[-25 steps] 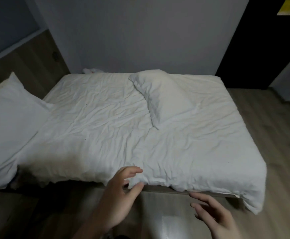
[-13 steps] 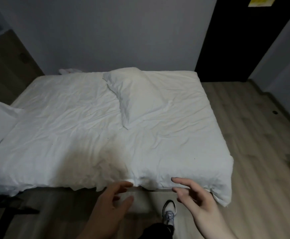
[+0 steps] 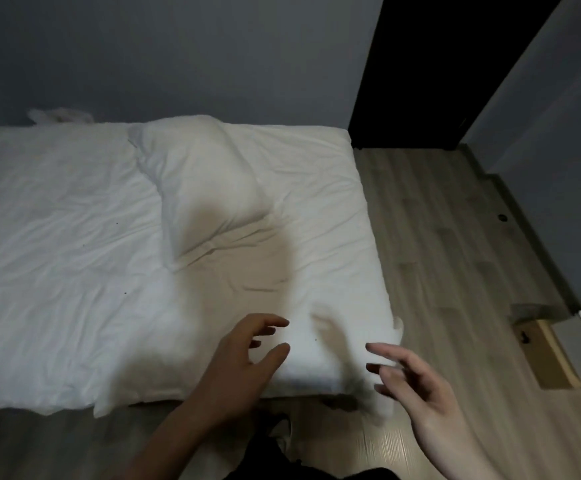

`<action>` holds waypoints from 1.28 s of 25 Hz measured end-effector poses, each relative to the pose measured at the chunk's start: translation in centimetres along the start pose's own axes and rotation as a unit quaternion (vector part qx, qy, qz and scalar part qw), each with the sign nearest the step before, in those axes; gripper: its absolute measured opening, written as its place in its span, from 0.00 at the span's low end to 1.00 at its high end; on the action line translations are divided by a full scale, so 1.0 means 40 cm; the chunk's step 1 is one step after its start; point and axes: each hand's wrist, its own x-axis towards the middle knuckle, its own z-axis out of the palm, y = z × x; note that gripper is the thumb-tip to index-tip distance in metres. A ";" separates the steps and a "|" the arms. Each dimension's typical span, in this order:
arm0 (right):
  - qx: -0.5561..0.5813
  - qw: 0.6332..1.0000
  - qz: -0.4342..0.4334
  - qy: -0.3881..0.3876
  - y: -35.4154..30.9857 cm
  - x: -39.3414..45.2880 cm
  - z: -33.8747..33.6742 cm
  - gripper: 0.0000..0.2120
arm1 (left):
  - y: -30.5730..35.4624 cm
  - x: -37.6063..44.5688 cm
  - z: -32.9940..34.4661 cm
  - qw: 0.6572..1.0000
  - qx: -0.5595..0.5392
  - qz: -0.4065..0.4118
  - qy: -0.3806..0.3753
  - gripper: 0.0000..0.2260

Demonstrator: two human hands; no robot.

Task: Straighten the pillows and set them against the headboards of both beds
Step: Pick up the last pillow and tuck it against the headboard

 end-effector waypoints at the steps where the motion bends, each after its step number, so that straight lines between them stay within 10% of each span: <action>1: 0.011 1.000 0.013 0.001 -0.002 0.026 -0.034 0.24 | 0.021 0.026 0.020 1.000 0.004 -0.001 0.010 0.11; 3: 0.025 0.999 0.029 -0.015 0.014 0.092 -0.110 0.09 | 0.052 0.083 0.061 0.999 0.010 -0.016 0.038 0.11; 9: -0.030 0.989 0.030 -0.139 0.054 0.360 -0.393 0.10 | 0.121 0.173 0.303 0.979 -0.012 -0.117 0.166 0.10; 17: -0.076 0.967 -0.051 -0.237 -0.077 0.711 -0.820 0.32 | 0.393 0.301 0.726 0.946 -0.067 -0.172 0.268 0.12; 24: -0.072 0.932 -0.099 -0.341 -0.225 0.975 -0.799 0.19 | 0.499 0.466 0.753 0.906 -0.106 -0.194 0.362 0.12; 32: -0.087 0.958 -0.032 -0.270 -0.283 1.325 -0.922 0.12 | 0.555 1.007 0.680 0.936 -0.111 -0.156 0.294 0.10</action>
